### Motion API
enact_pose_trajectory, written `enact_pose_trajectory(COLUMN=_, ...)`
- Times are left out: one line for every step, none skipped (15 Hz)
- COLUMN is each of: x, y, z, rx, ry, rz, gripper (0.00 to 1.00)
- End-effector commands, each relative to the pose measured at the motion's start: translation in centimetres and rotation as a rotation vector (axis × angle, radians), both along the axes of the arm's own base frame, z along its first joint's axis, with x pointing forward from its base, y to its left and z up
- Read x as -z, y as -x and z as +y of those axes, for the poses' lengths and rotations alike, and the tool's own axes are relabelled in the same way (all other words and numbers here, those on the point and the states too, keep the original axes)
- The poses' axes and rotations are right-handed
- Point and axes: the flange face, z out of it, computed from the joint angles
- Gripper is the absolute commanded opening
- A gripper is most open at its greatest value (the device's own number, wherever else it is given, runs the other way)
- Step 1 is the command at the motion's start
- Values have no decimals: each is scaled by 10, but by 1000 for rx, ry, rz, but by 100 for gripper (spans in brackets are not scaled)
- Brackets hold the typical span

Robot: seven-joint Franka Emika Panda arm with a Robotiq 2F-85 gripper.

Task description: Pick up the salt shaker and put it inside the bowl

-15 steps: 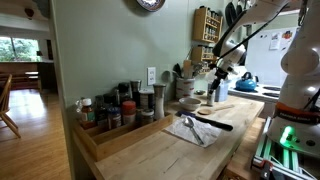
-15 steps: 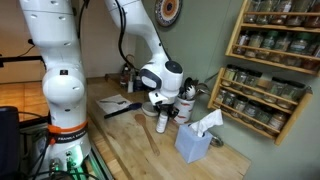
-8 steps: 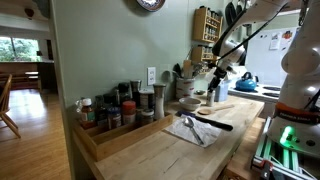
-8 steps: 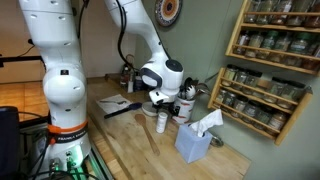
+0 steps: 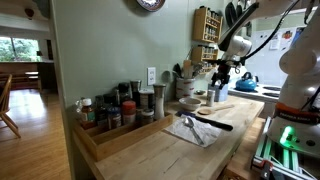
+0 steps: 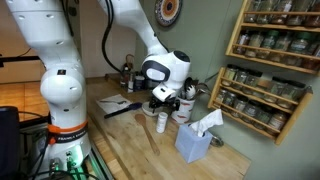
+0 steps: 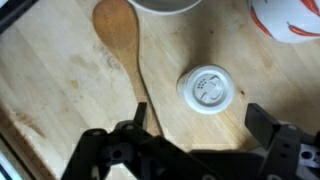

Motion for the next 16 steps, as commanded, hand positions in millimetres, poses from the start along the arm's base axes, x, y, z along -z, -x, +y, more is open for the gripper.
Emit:
enact_pose_trajectory(x=-23, y=22, z=-8, rx=-198, ry=-4, rz=26, gripper=100)
enact_pose_trajectory(x=-28, y=24, z=-9, rx=-253, ry=-2, rz=40, gripper=100)
enact_pose_trajectory(x=-33, y=26, z=-8, rx=-309, ry=-7, rz=45, gripper=100)
enact_pose_trajectory(x=-38, y=28, z=-7, rx=-364, ry=-6, rz=54, gripper=100)
enact_pose_trajectory(x=-42, y=28, z=-3, rx=-420, ry=-5, rz=53, gripper=100)
enact_pose_trajectory(x=-46, y=27, z=-1, rx=-475, ry=-5, rz=59, gripper=100)
enact_pose_trajectory(x=-48, y=25, z=2, rx=-531, ry=-4, rz=50, gripper=100)
enact_pose_trajectory(x=-47, y=22, z=4, rx=-584, ry=2, rz=45, gripper=100)
enact_pose_trajectory(x=-46, y=19, z=5, rx=-636, ry=3, rz=34, gripper=100)
enact_pose_trajectory(x=-42, y=17, z=5, rx=-683, ry=5, rz=24, gripper=100)
enact_pose_trajectory(x=-40, y=15, z=5, rx=-705, ry=13, rz=18, gripper=100)
enact_pose_trajectory(x=-38, y=14, z=5, rx=-733, ry=40, rz=18, gripper=100)
enact_pose_trajectory(x=-33, y=18, z=7, rx=-807, ry=22, rz=57, gripper=100)
enact_pose_trajectory(x=-32, y=23, z=11, rx=-853, ry=7, rz=70, gripper=100)
enact_pose_trajectory(x=-34, y=28, z=17, rx=-904, ry=7, rz=81, gripper=100)
enact_pose_trajectory(x=-37, y=32, z=20, rx=-956, ry=4, rz=98, gripper=100)
